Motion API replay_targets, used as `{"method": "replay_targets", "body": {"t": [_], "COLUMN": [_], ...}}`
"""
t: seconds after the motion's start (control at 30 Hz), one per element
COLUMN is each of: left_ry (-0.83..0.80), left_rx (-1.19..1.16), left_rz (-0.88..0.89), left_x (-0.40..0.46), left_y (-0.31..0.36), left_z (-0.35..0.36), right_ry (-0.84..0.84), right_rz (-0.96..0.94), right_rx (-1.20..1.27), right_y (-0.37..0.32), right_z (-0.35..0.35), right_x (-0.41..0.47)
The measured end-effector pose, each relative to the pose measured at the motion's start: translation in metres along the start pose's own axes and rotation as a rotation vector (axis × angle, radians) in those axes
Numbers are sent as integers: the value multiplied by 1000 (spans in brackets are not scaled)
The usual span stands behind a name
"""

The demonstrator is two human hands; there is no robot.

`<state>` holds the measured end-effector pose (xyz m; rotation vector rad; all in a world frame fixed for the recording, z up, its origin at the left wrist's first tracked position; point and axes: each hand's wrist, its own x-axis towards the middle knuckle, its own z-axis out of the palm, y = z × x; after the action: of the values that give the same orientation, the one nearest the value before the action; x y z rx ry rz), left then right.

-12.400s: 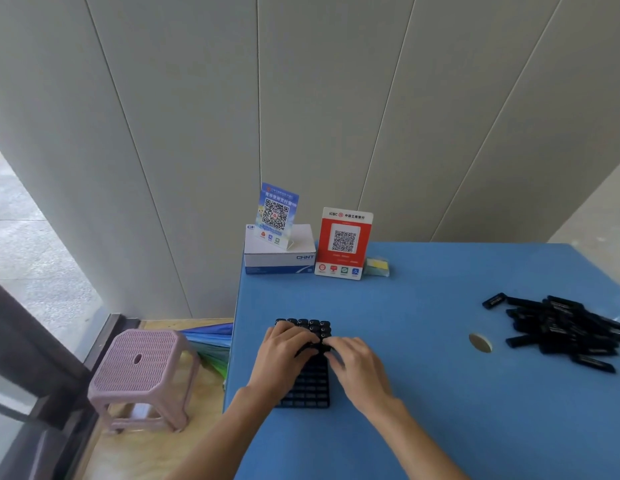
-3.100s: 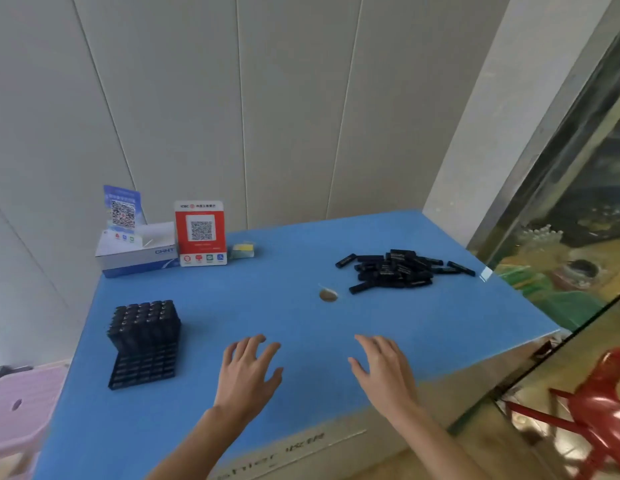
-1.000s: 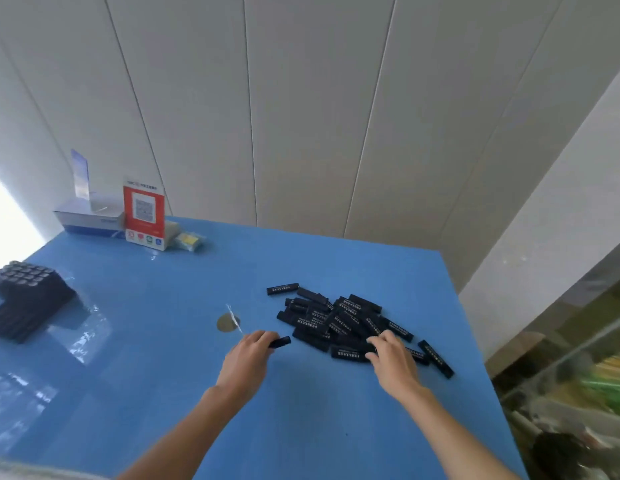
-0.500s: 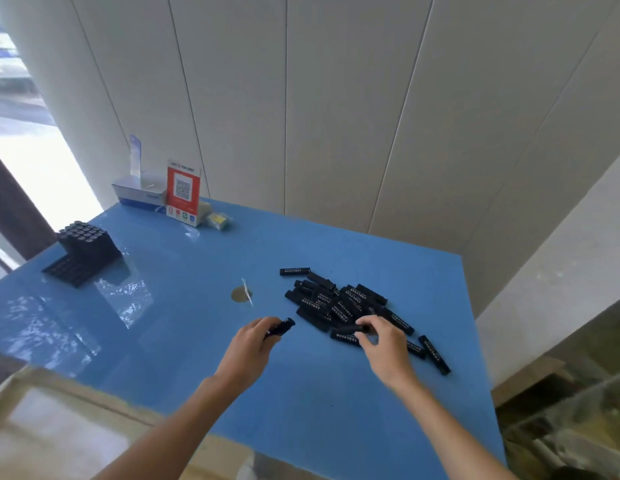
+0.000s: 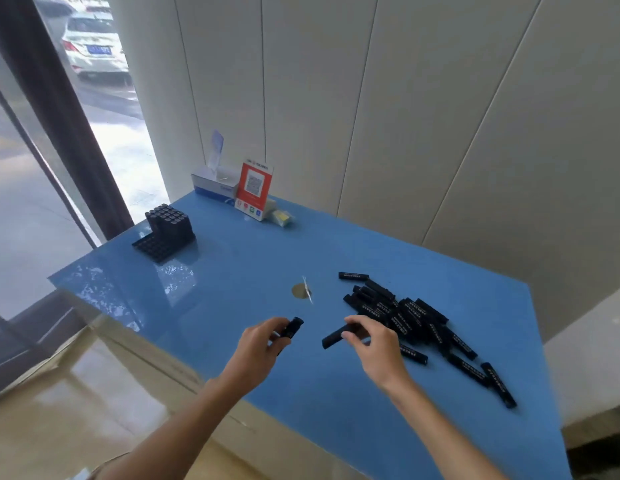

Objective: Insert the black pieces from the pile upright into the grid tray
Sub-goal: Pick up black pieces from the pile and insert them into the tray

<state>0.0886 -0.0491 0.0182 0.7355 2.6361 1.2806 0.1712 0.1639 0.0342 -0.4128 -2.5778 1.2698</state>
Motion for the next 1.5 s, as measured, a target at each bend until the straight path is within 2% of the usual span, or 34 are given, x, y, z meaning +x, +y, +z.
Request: {"method": "replay_targets", "body": {"t": [0.1, 0.37, 0.6, 0.77, 0.97, 1.23, 1.5], "left_ry": [-1, 41, 63, 44, 47, 39, 59], "left_rx": [15, 39, 70, 47, 68, 109, 48], "left_rz": [-7, 14, 88, 78, 103, 34, 45], "left_x": [-1, -1, 8, 16, 43, 107, 176], "left_y": [-21, -80, -134, -163, -197, -244, -271], "left_z": [-32, -132, -202, -237, -265, -308, -323], "right_ry": [-51, -62, -15, -21, -76, -134, -109], "right_rz": [-29, -127, -122, -95, -85, -145, -163], "right_rx": [-81, -199, -120, -73, -63, -55, -80], "right_y": [-24, -104, -163, -193, -212, -230, -220], "right_z": [25, 103, 171, 203, 238, 286, 321], "right_x": [10, 33, 53, 67, 105, 188, 253]}}
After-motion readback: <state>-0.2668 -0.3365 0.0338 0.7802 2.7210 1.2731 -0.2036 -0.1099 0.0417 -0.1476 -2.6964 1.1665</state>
